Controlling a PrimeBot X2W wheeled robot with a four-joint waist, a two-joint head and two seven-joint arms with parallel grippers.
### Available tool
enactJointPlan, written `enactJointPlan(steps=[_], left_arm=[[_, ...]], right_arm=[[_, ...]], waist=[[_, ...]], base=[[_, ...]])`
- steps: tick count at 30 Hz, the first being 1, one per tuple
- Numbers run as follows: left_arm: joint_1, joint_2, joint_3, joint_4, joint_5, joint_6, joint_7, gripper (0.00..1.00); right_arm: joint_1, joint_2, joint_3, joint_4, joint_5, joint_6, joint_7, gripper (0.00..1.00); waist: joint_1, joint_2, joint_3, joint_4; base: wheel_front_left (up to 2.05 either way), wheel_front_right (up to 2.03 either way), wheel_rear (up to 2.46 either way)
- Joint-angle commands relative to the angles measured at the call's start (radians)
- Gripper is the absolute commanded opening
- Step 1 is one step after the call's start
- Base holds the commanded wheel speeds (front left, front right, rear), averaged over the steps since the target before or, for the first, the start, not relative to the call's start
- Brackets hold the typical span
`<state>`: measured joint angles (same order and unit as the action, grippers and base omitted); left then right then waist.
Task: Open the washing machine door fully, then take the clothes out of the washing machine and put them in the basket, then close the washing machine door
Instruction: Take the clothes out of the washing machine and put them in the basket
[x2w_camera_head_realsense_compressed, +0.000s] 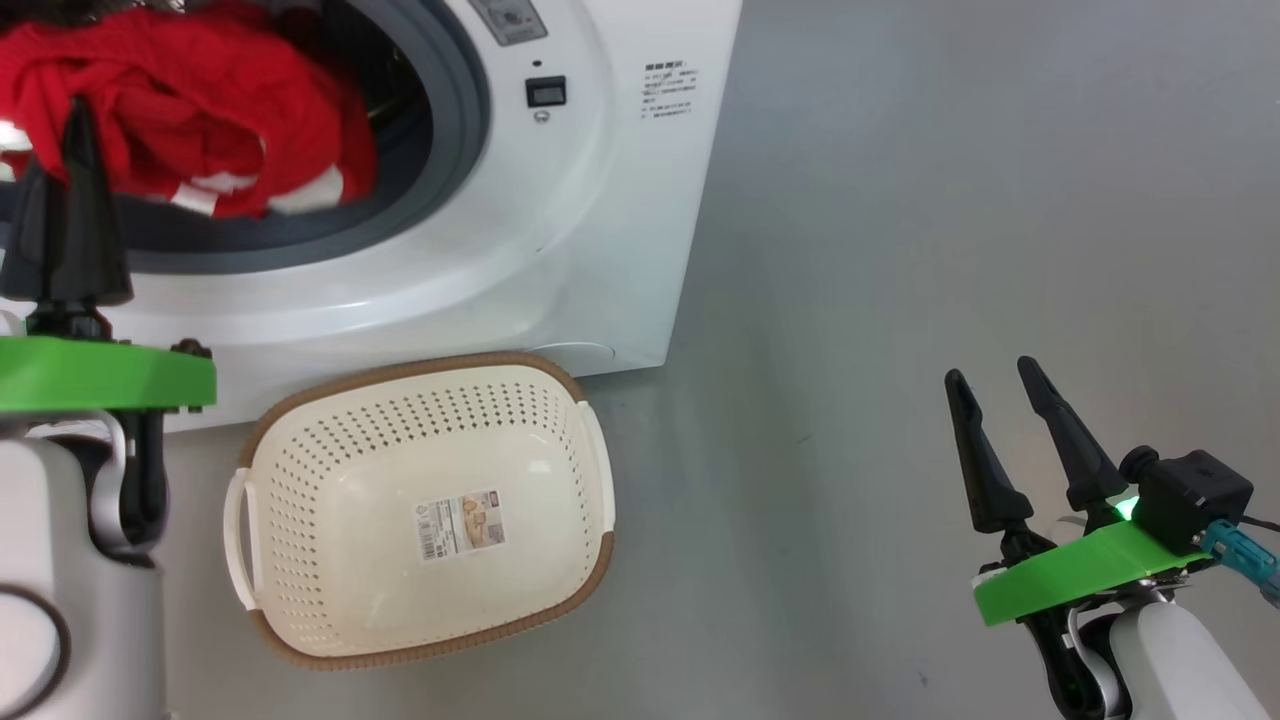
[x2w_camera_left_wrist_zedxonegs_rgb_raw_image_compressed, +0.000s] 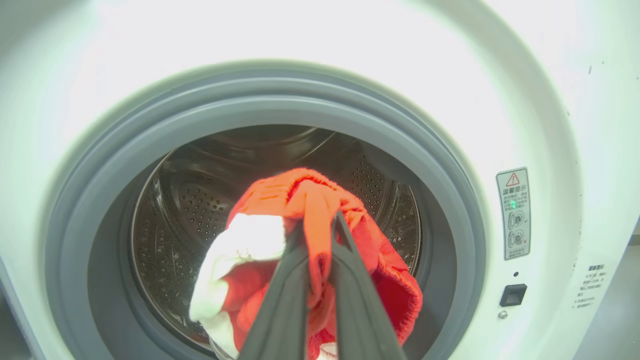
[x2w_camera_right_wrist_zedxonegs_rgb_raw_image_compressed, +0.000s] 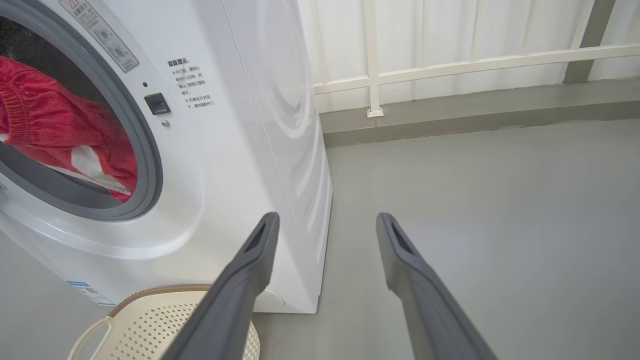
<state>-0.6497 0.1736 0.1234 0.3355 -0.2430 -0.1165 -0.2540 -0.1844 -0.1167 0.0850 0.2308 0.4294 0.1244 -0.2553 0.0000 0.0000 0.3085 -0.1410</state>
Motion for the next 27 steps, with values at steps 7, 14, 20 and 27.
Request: enactJointPlan(steps=[7, 14, 20, 27], left_arm=[[0.064, 0.003, 0.050, -0.199, 0.030, -0.011, -0.008, 0.00], [0.129, -0.024, 0.046, -0.261, 0.040, -0.013, -0.008, 0.00], [0.218, -0.064, 0.092, -0.232, 0.013, -0.014, -0.008, 0.00], [0.287, -0.092, 0.054, -0.123, 0.020, -0.014, -0.008, 0.00]], right_arm=[[0.012, -0.014, 0.016, -0.026, -0.002, 0.006, -0.006, 1.00], [0.008, -0.013, 0.018, -0.030, -0.002, 0.006, -0.006, 1.00], [-0.009, -0.007, 0.028, -0.038, 0.000, 0.006, -0.006, 1.00], [-0.035, -0.004, 0.018, -0.046, 0.004, 0.006, -0.006, 1.00]], waist=[[0.0000, 0.0000, -0.005, 0.013], [0.0000, 0.0000, 0.007, 0.014], [0.0000, 0.0000, 0.039, -0.003], [0.0000, 0.0000, 0.103, -0.007]], base=[[0.00, 0.00, 0.00], [0.00, 0.00, 0.00], [0.00, 0.00, 0.00], [0.00, 0.00, 0.00]])
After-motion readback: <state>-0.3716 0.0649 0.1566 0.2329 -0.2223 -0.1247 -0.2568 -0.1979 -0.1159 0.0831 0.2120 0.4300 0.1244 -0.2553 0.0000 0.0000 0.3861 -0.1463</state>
